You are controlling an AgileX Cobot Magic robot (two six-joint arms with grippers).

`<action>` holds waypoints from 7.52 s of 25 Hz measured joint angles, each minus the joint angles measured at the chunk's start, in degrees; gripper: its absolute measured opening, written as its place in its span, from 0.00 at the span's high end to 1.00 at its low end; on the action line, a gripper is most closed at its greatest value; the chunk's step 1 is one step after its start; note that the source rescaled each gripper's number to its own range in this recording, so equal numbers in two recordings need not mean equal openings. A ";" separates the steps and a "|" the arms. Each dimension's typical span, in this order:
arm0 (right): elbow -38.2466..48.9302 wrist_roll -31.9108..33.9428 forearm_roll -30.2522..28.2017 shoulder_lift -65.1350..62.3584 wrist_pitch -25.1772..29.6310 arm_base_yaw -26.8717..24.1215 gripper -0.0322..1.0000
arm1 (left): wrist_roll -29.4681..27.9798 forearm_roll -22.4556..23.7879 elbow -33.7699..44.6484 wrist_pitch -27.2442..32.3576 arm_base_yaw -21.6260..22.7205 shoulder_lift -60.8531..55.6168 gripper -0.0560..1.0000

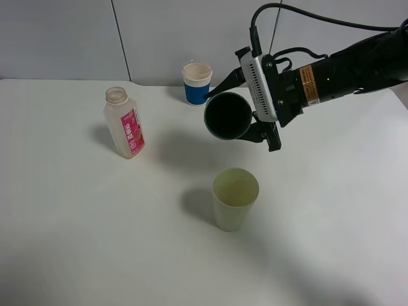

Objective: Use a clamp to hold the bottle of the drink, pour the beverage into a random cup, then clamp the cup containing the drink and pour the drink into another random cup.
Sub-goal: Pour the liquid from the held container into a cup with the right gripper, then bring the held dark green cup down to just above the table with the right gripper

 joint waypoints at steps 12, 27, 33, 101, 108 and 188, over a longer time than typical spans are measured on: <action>0.00 -1.72 -1.11 -0.02 -5.23 0.00 0.97 | 0.00 0.00 0.00 0.00 0.00 0.00 0.00; 0.00 -2.68 -4.29 -0.02 -7.96 0.40 0.97 | 0.00 0.00 0.00 0.00 0.00 0.00 0.00; 0.00 -6.51 -4.29 -0.02 -7.96 0.51 0.97 | 0.00 0.00 0.00 0.00 0.00 0.00 0.00; 0.00 -33.77 -4.00 -0.23 -5.37 3.14 0.97 | 0.00 0.00 0.00 0.00 0.00 0.00 0.00; 0.00 -36.66 -3.58 -0.28 -5.51 3.14 0.97 | 0.00 0.00 0.00 0.00 0.00 0.00 0.00; 3.94 64.82 30.59 -3.10 26.26 3.93 0.97 | 0.00 0.00 0.00 0.00 0.00 0.00 0.00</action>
